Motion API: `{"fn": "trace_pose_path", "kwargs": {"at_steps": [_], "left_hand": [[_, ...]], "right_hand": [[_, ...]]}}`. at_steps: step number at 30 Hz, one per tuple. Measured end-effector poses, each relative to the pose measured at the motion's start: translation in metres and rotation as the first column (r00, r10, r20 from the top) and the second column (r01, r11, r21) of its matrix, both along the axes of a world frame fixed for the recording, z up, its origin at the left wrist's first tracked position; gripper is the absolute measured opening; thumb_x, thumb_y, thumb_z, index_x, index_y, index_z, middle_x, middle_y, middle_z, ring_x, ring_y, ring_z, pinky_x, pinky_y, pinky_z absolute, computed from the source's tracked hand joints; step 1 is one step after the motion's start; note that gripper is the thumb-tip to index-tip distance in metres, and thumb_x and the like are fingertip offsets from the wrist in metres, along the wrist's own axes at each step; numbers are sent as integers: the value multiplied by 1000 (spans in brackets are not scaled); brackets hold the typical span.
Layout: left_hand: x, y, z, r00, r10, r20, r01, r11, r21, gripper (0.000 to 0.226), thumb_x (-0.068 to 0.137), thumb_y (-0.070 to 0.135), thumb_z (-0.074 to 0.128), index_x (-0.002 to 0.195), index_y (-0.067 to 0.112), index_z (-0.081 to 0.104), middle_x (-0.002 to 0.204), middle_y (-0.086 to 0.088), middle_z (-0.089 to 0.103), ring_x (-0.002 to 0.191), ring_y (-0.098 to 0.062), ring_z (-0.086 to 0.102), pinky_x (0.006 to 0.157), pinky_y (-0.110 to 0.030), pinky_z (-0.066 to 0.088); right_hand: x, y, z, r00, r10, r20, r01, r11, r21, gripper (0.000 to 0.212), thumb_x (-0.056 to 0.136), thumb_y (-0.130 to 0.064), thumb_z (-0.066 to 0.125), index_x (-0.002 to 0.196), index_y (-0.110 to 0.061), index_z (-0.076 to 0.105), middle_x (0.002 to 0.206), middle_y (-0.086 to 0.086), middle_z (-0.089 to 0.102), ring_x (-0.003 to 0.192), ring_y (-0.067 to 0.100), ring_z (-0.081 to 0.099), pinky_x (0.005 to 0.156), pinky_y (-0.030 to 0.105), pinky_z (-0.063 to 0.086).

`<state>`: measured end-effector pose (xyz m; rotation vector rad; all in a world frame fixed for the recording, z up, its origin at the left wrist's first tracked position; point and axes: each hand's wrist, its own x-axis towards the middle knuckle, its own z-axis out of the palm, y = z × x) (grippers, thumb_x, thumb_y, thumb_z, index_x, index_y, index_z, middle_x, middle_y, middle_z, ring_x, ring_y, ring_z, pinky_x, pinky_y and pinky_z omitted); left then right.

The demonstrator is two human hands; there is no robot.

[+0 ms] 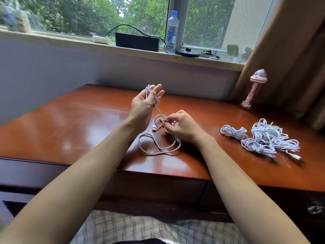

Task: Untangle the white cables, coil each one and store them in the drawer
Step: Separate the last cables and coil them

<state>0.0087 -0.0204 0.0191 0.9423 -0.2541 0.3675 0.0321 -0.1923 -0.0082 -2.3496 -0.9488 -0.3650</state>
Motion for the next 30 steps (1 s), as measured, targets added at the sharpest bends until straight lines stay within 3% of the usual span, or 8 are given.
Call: {"fn": "trace_pose_path", "kwargs": {"at_steps": [4, 6, 10, 12, 16, 22, 24, 30], "left_hand": [[1, -5, -2, 972, 224, 77, -234, 956, 179, 29, 106, 5, 48, 134, 3, 51, 131, -8, 66, 117, -23, 67, 91, -25, 55], [2, -5, -6, 938, 305, 168, -344, 881, 324, 32, 105, 5, 48, 137, 4, 51, 134, -6, 64, 119, -20, 66, 88, -23, 55], [6, -4, -17, 788, 312, 531, -610, 512, 605, 36, 103, 2, 47, 138, -3, 52, 136, -8, 60, 129, -19, 59, 109, -35, 48], [7, -2, -19, 750, 240, 616, -658, 360, 661, 31, 104, 3, 45, 133, -2, 54, 134, -11, 62, 129, -18, 58, 108, -36, 48], [8, 1, -20, 703, 127, 700, -711, 144, 689, 22, 103, 4, 46, 119, -1, 60, 127, -16, 66, 118, -28, 61, 101, -33, 47], [6, -1, -19, 724, 54, 688, -689, 10, 724, 11, 96, 8, 52, 85, 7, 54, 89, -15, 68, 84, -35, 60, 72, -37, 42], [5, 1, -19, 760, 69, 646, -648, 4, 762, 11, 92, 14, 55, 82, 9, 52, 79, -12, 63, 75, -34, 55, 67, -33, 35], [6, 13, -21, 821, 100, 562, -563, -14, 826, 14, 86, 24, 54, 84, 11, 57, 75, -9, 61, 70, -37, 53, 63, -40, 45]], "right_hand": [[2, -4, 2, 999, -39, 31, 39, 999, 19, 18, 87, -30, 70, 72, -39, 65, 76, -15, 68, 93, 15, 49, 91, 38, 45], [3, -4, 3, 998, -42, 50, 40, 999, 32, 12, 88, -31, 70, 78, -37, 70, 77, -18, 66, 92, 15, 48, 93, 41, 45], [5, -4, 4, 989, -68, 133, 56, 994, 91, 18, 88, -40, 66, 88, -27, 78, 84, -13, 71, 91, 16, 49, 92, 47, 45], [6, -7, 5, 983, -80, 163, 61, 991, 119, 20, 86, -41, 65, 86, -26, 79, 84, -13, 71, 90, 16, 50, 91, 49, 46], [8, -12, 8, 968, -116, 221, 84, 985, 148, 17, 86, -40, 70, 82, -26, 78, 83, -16, 68, 88, 16, 50, 90, 48, 45], [6, -12, 11, 914, -198, 356, 162, 978, 128, 18, 83, -41, 71, 78, -25, 78, 86, -10, 72, 89, 19, 56, 88, 38, 38], [7, -12, 12, 894, -219, 392, 197, 976, 96, 24, 81, -47, 66, 76, -26, 77, 85, -10, 72, 89, 19, 58, 87, 38, 38], [10, -22, 14, 885, -238, 400, 236, 970, 55, 17, 81, -41, 72, 77, -25, 76, 86, -11, 72, 91, 19, 58, 89, 37, 34]]}}
